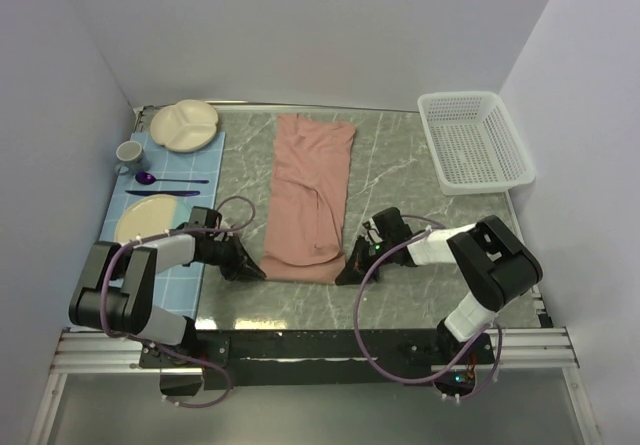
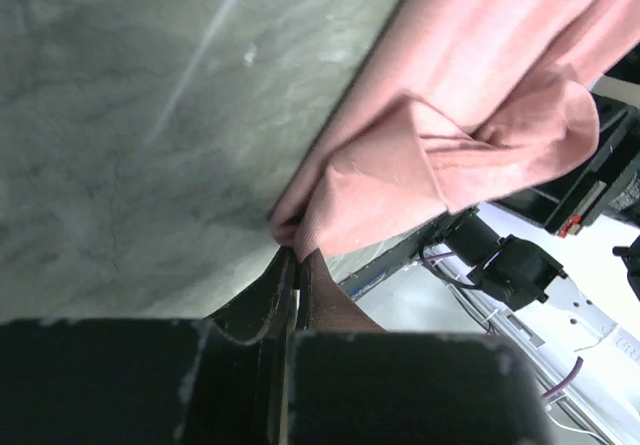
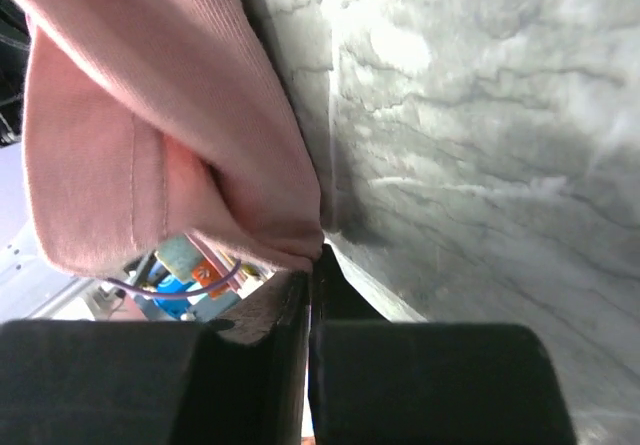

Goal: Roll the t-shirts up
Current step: Roll the T-shirt to the center of the board.

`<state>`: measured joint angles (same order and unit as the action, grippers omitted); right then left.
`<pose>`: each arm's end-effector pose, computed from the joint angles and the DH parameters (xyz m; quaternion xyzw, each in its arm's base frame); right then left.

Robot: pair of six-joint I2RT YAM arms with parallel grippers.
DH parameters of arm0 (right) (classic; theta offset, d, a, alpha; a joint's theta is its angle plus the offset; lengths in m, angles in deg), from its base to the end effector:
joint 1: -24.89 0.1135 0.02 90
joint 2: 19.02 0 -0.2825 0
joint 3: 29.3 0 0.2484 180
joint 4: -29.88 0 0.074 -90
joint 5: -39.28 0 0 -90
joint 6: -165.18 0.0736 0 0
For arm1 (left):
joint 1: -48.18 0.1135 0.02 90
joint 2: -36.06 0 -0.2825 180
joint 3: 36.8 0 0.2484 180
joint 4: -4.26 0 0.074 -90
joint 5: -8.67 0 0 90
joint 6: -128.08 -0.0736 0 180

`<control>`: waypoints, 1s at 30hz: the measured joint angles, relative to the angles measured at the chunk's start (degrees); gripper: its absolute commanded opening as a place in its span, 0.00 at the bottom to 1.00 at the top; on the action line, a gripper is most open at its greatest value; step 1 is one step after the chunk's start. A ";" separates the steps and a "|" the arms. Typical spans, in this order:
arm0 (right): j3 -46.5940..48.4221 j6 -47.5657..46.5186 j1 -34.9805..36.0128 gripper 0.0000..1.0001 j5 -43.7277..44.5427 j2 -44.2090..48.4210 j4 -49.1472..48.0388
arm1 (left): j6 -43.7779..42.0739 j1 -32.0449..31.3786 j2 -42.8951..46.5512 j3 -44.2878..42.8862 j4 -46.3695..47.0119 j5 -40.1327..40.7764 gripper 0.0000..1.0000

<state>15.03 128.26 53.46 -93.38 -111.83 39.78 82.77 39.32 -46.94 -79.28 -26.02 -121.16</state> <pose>0.2095 0.1709 0.1006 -0.0934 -0.8969 -0.4307 0.0368 0.2075 -0.0801 0.1092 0.2311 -0.8996 0.3705 0.0113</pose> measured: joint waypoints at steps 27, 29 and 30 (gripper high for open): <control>1.11 -9.60 -4.24 0.00 -5.49 10.93 11.69 | 1.73 -1.14 8.94 -3.13 0.81 -0.09 0.01; 2.58 -8.72 -5.29 0.00 -6.56 9.25 10.38 | 1.66 -1.14 7.37 -5.44 1.11 0.57 0.01; 3.41 -8.26 -5.95 0.00 -6.95 8.39 9.64 | 1.57 -1.09 6.43 -6.93 1.29 0.79 0.01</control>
<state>18.44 120.00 47.52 -100.33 -103.44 49.42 84.34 38.22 -40.52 -86.21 -24.73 -120.38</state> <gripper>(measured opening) 0.026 0.028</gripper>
